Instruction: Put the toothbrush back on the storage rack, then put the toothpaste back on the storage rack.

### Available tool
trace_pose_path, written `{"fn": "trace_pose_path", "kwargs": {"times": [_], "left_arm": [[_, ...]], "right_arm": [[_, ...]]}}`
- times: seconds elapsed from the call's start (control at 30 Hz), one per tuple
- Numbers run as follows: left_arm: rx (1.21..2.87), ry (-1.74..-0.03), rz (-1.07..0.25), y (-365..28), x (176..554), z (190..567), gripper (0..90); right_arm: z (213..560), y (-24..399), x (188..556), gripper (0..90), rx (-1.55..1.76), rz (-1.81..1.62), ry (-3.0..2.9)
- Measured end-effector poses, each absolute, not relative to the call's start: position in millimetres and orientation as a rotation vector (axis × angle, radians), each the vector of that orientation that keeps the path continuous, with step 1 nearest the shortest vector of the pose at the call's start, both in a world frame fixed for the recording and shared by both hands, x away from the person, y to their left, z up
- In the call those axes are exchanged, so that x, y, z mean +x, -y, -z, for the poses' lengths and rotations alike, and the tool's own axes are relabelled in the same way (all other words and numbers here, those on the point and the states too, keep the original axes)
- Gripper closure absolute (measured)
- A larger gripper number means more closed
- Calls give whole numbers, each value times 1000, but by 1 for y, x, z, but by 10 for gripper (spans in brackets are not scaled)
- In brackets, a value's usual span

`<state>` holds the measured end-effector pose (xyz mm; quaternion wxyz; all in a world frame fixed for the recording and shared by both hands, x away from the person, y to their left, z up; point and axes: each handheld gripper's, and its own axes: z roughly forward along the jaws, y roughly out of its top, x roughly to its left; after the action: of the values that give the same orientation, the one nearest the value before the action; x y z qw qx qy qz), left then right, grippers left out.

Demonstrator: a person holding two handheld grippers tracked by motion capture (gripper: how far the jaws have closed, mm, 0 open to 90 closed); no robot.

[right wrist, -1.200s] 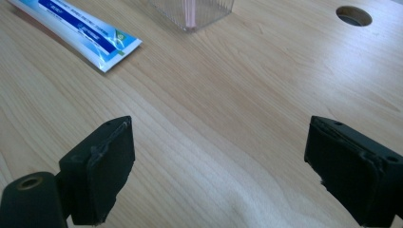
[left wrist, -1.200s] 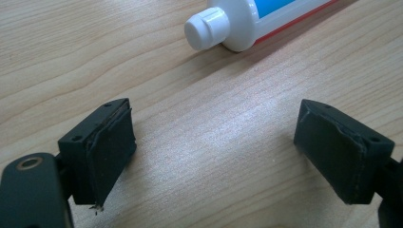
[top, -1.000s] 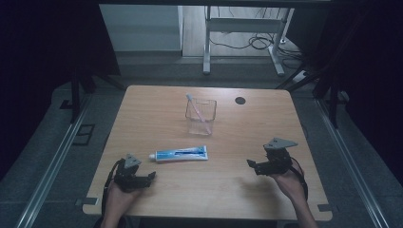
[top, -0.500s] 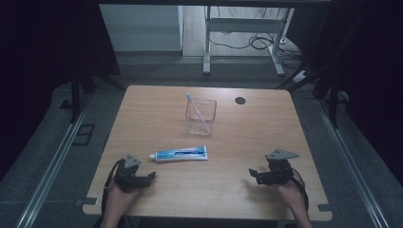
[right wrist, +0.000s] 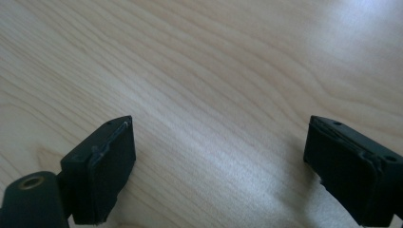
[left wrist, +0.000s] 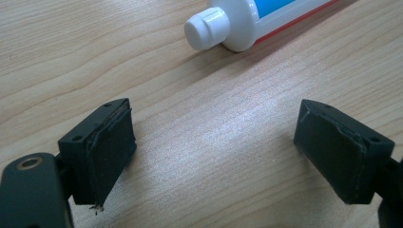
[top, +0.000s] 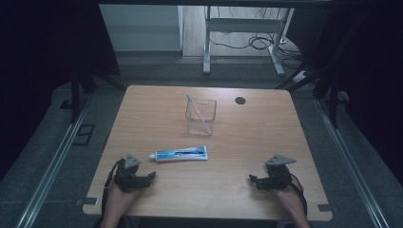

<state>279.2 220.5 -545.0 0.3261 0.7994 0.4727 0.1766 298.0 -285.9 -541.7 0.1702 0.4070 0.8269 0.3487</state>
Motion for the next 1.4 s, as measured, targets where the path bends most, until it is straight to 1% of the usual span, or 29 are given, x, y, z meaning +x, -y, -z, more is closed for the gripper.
{"fn": "trace_pose_path", "kwargs": {"times": [0.27,0.53,0.6,0.67,0.7,0.73,0.8,0.87,0.9,0.97,1.0,1.07,1.13,1.2,1.23,1.27,1.4], "left_arm": [[2083,-1252,-466,-220,279,545,137],[2056,-1260,-426,-220,279,541,141],[2059,-1252,-438,-218,278,539,149],[2061,-1247,-447,-216,278,536,183],[2062,-1241,-447,-216,278,535,183],[2062,-1237,-446,-215,278,534,220],[2060,-1230,-446,-215,278,531,236],[2058,-1222,-445,-215,278,528,296],[2054,-1222,-447,-214,278,527,347],[2049,-1214,-443,-215,280,523,402],[2049,-1209,-441,-214,280,522,402],[2038,-1222,-421,-214,283,519,445],[2023,-1226,-398,-215,286,516,465],[2017,-1221,-391,-215,290,513,515],[2021,-1216,-395,-215,292,512,556],[2023,-1211,-404,-215,294,510,556],[2008,-1208,-389,-215,306,503,640]], "right_arm": [[542,286,297,99,1160,-1001,-2339],[542,287,297,115,1164,-1000,-2333],[542,287,297,122,1167,-1001,-2330],[542,287,297,130,1173,-1002,-2324],[542,287,297,130,1173,-1002,-2324],[542,287,297,130,1173,-1002,-2324],[542,287,297,130,1174,-1001,-2323],[542,287,297,132,1174,-1002,-2323],[542,287,297,133,1173,-1001,-2320],[542,288,298,133,1176,-1001,-2319],[542,288,298,133,1176,-1001,-2319],[542,287,298,133,1177,-1001,-2318],[542,287,298,133,1179,-1001,-2318],[542,287,298,133,1180,-1000,-2317],[542,287,298,133,1180,-1000,-2317],[542,287,298,133,1180,-1000,-2317],[542,288,299,133,1182,-1000,-2316]]}}
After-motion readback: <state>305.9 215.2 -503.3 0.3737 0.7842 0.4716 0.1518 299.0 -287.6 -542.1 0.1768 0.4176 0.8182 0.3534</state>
